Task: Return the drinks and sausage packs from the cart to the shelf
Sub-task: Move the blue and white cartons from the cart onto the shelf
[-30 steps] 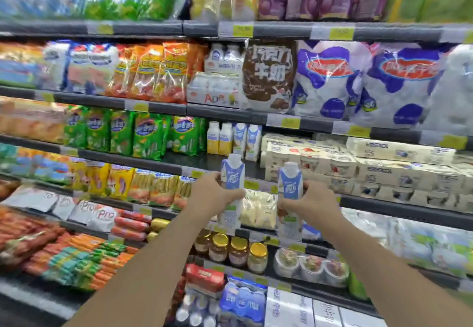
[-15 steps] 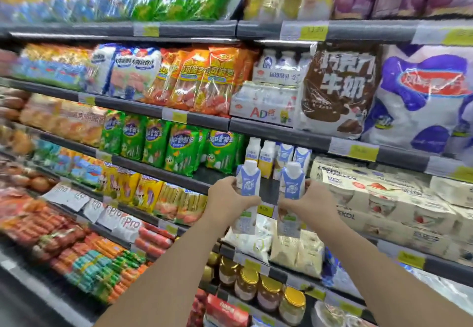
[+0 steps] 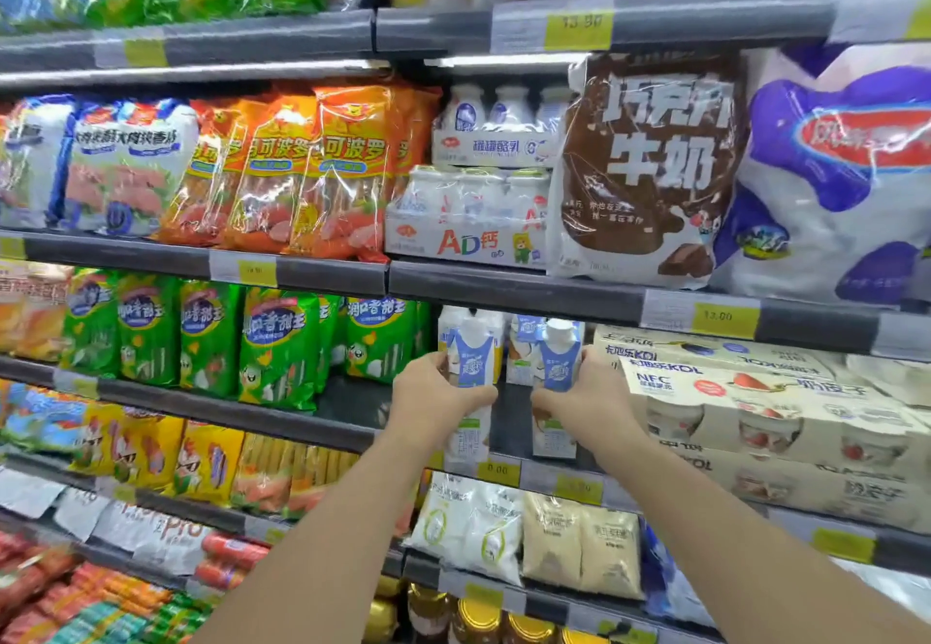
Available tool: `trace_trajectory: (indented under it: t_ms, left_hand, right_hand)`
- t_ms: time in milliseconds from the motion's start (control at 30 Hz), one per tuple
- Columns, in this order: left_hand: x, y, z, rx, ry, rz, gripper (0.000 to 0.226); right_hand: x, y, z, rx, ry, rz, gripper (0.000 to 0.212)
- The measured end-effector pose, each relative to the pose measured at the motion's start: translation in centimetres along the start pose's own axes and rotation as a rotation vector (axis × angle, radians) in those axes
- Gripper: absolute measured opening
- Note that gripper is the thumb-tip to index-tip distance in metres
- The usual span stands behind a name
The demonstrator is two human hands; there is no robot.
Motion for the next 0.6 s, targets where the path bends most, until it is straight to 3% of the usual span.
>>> trace_trajectory:
  t_ms: [333,600]
  left_hand:
    - [2.4,-5.0,-5.2,-0.142,-0.222,-0.016,0.032]
    - [2.3,-7.9,-7.1,-0.087,-0.366,-0.013,0.030]
  right_hand:
    - [0.6,-0.3,-1.8,0.165,-0.039,0.164,0.047]
    - [0.8,-0.4,-1.4,0.238,-0.039,0.234,0.049]
Point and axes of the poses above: each hand's wrist, its own z-axis away from the middle knuckle, its own y-axis out of the back of the hand, x = y × z, the point moved 4 cm from there along -z, towards the middle knuckle, and after that the axes turned 13 degrees about y, right-handed, at the moved point
